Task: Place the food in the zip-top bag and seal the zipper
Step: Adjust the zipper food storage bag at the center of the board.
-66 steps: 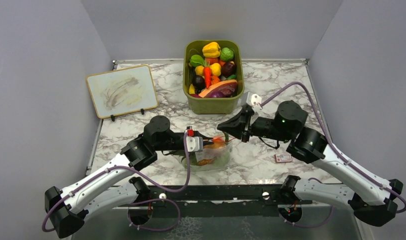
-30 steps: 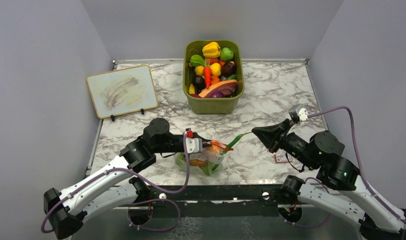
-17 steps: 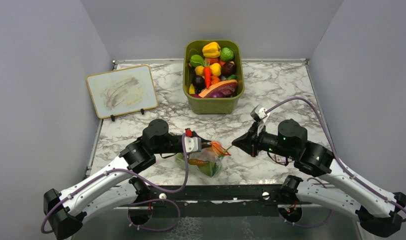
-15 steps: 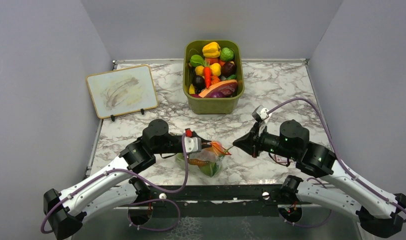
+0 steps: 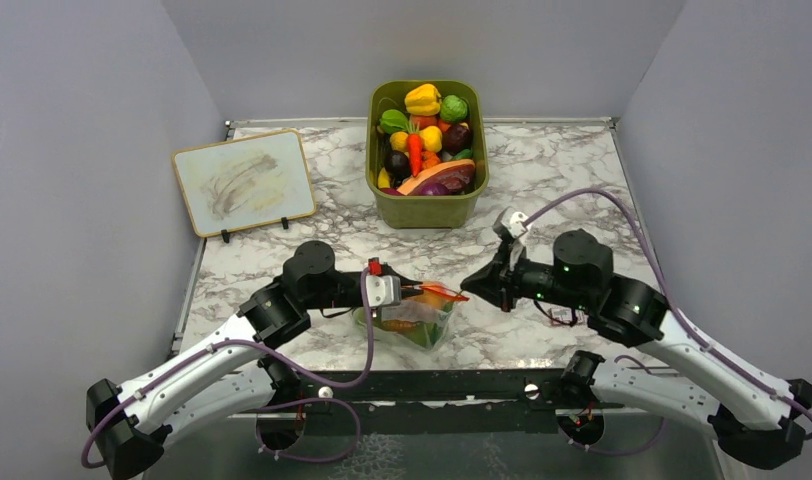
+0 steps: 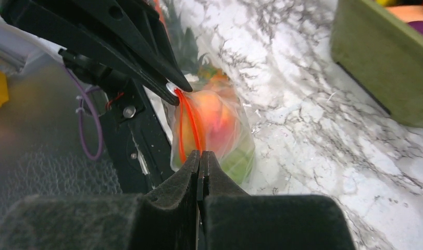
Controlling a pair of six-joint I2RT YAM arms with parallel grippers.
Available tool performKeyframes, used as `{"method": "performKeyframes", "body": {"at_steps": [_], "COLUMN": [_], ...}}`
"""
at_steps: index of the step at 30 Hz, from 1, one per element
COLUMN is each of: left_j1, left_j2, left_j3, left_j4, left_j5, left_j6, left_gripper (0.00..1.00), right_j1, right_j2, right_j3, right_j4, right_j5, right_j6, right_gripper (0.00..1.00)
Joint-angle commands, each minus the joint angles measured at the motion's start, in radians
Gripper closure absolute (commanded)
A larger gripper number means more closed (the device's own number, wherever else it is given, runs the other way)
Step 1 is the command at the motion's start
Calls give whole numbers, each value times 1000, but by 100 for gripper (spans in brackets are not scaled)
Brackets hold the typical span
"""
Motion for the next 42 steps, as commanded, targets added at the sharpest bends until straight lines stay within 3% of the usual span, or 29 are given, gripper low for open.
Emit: {"method": "performKeyframes", "body": {"at_steps": [1, 11, 12, 15, 18, 23, 26, 31, 38, 39, 40, 41, 42], "left_j1": [2, 1, 1, 1, 1, 1, 1, 1, 1, 1, 1, 1, 1], "left_j2": [-11, -9, -7, -5, -7, -4, -1, 0, 1, -1, -1, -2, -3], "left_j3": [-2, -12, -12, -6, -2, 0, 1, 6, 11, 11, 11, 11, 10], "left_j4": [82, 83, 83, 81, 78, 75, 77, 79, 73, 74, 73, 75, 75], "left_j5": [-7, -7, -3, 6, 13, 22, 26, 23, 25, 25, 23, 22, 20], "left_j6": [-20, -23, -21, -18, -14, -9, -9, -11, -12, -12, -12, -12, -14], "left_gripper": [100, 100, 100, 100, 100, 100, 100, 100, 100, 100, 100, 100, 100], "right_j1": [4, 3, 4, 4, 3, 4, 4, 4, 4, 3, 4, 4, 4], "right_j2": [110, 120, 119, 113, 113, 125, 148, 153, 186, 189, 191, 190, 188], "right_j3": [10, 38, 48, 62, 83, 134, 159, 113, 103, 104, 103, 102, 101], "right_j4": [39, 233, 230, 181, 103, -19, -69, -44, -32, -30, -25, -14, 1], "right_j5": [-141, -173, -140, -36, 14, 57, 23, -66, -84, -86, -92, -103, -114], "right_j6": [-50, -25, -24, -33, -40, -82, -94, -69, -35, -34, -35, -36, -36], "right_gripper": [99, 99, 96, 68, 47, 38, 42, 61, 67, 73, 89, 98, 99]}}
